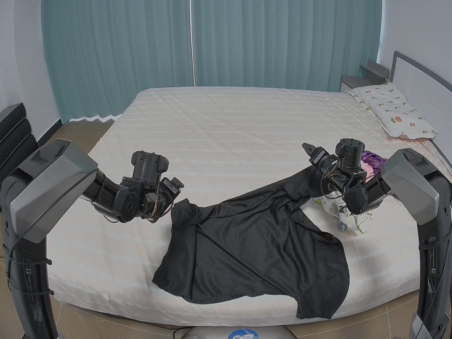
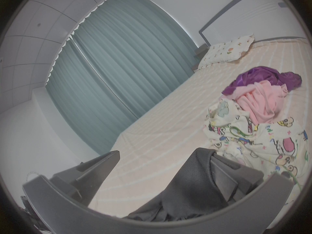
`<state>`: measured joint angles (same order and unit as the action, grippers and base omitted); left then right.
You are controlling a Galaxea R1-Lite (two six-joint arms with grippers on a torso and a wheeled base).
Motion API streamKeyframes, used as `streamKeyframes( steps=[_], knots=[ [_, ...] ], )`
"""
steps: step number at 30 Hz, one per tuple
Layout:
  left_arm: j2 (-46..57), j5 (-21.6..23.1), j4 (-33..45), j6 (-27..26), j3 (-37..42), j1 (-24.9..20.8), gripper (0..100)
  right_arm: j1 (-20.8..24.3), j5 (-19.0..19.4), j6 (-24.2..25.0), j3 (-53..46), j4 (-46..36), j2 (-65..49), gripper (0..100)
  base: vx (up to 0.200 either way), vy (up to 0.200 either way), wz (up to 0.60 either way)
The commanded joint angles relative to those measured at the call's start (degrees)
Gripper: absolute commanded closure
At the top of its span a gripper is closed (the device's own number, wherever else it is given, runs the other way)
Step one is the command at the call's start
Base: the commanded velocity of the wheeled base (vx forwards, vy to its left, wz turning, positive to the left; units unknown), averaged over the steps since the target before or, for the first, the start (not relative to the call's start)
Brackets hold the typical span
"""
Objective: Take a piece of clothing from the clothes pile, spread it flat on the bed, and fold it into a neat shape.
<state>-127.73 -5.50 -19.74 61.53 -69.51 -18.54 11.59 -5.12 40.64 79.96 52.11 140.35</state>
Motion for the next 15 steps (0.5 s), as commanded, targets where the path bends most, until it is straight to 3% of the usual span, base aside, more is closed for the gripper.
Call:
streamKeyframes(
  steps=[1, 5, 8, 13, 15],
  knots=[
    [6.53, 3.39, -0.04, 1.49, 5.35, -0.09, 0, -0.69, 1.25, -1.18, -1.56, -3.77, 0.10, 0, 0.000, 0.000, 0.00],
    [7.50, 6.20, -0.04, 1.58, 8.51, -0.09, 0, -0.61, 0.99, -13.31, -4.64, -11.77, 1.94, 0, 0.000, 0.000, 0.00],
    [7.59, 6.64, -0.04, 1.76, 9.57, -0.18, 0, -0.43, 0.81, -13.22, -5.16, -10.02, 1.94, 0, 0.000, 0.000, 0.00],
    [9.43, 8.13, -1.97, 3.69, 14.05, -0.18, 0, -0.34, -5.87, -12.69, -1.74, -8.35, 0.71, 0, 0.000, 0.000, 0.00],
    [11.45, 8.84, -4.17, 6.06, 16.07, -0.18, 0, -0.43, -6.39, -11.73, 0.02, -7.82, -0.78, 0, 0.000, 0.000, 0.00]
  ],
)
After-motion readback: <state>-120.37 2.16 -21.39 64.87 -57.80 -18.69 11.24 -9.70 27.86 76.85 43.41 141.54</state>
